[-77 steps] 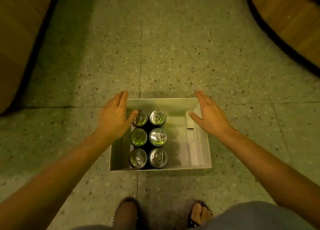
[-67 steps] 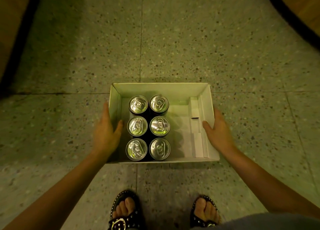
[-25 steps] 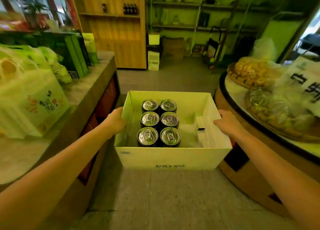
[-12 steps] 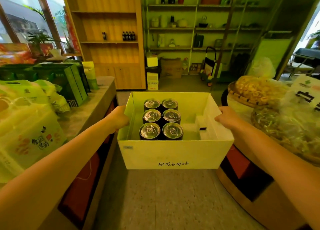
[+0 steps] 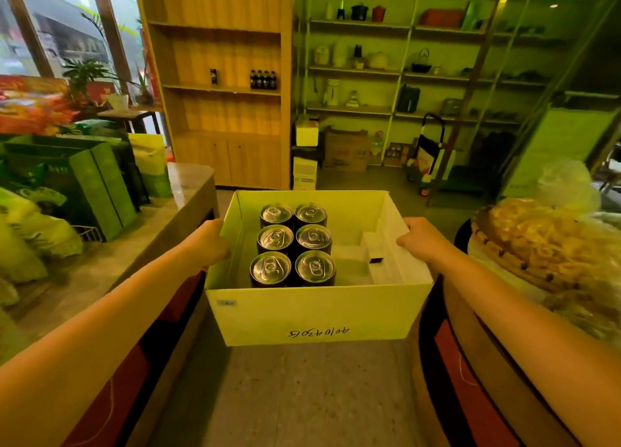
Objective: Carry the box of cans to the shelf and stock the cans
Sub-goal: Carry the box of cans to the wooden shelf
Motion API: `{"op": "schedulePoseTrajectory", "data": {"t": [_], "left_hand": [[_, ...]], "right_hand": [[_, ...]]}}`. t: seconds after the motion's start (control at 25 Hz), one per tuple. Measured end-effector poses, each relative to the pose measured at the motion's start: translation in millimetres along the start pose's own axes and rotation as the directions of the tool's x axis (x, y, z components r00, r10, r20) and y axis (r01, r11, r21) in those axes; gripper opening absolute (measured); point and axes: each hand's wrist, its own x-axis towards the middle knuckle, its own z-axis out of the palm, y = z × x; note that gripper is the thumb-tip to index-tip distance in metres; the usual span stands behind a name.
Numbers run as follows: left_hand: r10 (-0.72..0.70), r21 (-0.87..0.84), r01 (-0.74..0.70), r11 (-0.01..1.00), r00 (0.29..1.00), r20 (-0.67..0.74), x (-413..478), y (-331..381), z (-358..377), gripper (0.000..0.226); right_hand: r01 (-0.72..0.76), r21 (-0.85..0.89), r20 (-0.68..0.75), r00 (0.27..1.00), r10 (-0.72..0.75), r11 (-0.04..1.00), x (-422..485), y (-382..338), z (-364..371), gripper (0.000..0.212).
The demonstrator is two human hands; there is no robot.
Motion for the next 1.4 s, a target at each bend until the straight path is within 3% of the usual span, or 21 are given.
{"op": "schedulePoseTrajectory", "data": {"t": [0.32, 0.6, 0.84, 1.12, 1.4], "left_hand": [[-0.013, 0.024, 0.013, 1.000, 0.999, -0.030, 213.5, 33.3, -9.2, 0.057], [0.090, 0.076, -0.089, 0.993, 0.996, -0.015, 429.2, 100.6, -33.5, 0.056], [0.078, 0.053, -0.080, 0.995, 0.996, 0.049, 607.2, 150.4, -29.5, 0.054], [-0.009, -0.038, 0.006, 0.999, 0.997, -0.070, 799.4, 190.9, -28.2, 0.059], [-0.147, -0.012, 0.147, 0.989, 0.976, -0.158, 959.5, 171.3, -73.9, 0.061]], "right_hand": [[0.036, 0.018, 0.056, 0.998, -0.037, 0.999, 223.2, -32.6, 30.2, 0.031], [0.001, 0.061, 0.006, 1.000, -0.002, 0.998, 429.5, -69.9, 44.4, 0.034], [0.001, 0.064, -0.021, 1.000, 0.000, 0.998, 605.3, -86.2, 42.2, 0.033], [0.125, 0.022, 0.049, 0.991, -0.126, 0.992, 842.0, -134.3, 49.0, 0.031], [0.216, 0.000, 0.166, 0.963, -0.213, 0.976, 1027.1, -210.5, 113.2, 0.028]]}}
